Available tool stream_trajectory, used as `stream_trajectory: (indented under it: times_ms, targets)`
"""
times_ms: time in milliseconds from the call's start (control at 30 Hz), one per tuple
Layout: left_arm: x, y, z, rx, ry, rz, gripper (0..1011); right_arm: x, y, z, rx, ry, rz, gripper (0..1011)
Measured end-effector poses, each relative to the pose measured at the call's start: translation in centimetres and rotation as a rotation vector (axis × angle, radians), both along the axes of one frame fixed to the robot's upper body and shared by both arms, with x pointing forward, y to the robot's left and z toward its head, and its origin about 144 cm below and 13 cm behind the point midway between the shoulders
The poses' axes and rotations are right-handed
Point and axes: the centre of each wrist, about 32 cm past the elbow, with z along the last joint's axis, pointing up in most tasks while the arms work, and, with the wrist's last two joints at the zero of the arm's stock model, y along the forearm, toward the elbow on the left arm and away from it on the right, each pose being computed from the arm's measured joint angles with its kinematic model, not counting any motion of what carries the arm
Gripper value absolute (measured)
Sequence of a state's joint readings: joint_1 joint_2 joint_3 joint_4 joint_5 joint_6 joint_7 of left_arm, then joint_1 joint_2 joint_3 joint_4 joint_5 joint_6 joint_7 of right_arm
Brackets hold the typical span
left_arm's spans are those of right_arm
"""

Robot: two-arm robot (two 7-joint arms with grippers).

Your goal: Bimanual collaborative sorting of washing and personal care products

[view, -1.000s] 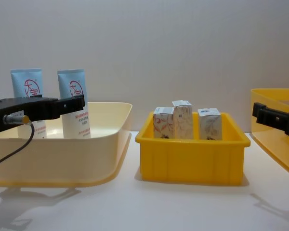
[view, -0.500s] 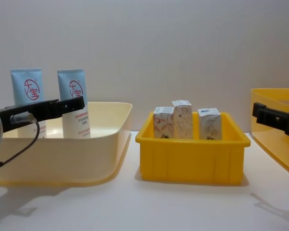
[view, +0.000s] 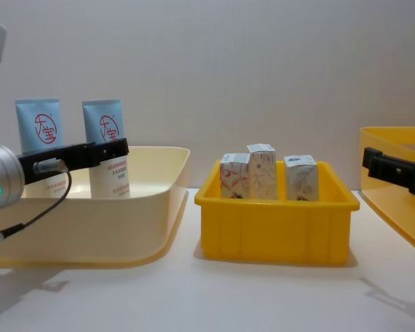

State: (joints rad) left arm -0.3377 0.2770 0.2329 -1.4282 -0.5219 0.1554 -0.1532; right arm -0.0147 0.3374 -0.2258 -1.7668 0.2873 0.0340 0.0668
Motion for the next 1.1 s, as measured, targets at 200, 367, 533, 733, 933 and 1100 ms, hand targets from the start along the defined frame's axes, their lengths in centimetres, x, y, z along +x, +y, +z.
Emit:
stream_trajectory:
  times_ms: [200,367,533,733,933,1100]
  targets:
    - [0.9,-0.5,0.0,0.005,0.002,-0.016,1000,0.0,0.0,0.0,0.0,0.0,0.0,1001]
    - [1.6,-0.9,0.1,0.009,0.005,-0.03,1000,0.0,0.0,0.0,0.0,0.0,0.0,1001]
    - [2.1,-1.3,0.3,0.014,0.011,-0.039,1000,0.0,0.0,0.0,0.0,0.0,0.0,1001]
    - [2.5,-1.5,0.3,0.018,0.017,-0.045,960,0.0,0.0,0.0,0.0,0.0,0.0,1001]
    - [2.7,-1.7,0.4,0.02,0.02,-0.049,786,0.0,0.0,0.0,0.0,0.0,0.0,1001]
    - [2.8,-1.8,0.4,0.021,0.021,-0.051,648,0.0,0.0,0.0,0.0,0.0,0.0,1001]
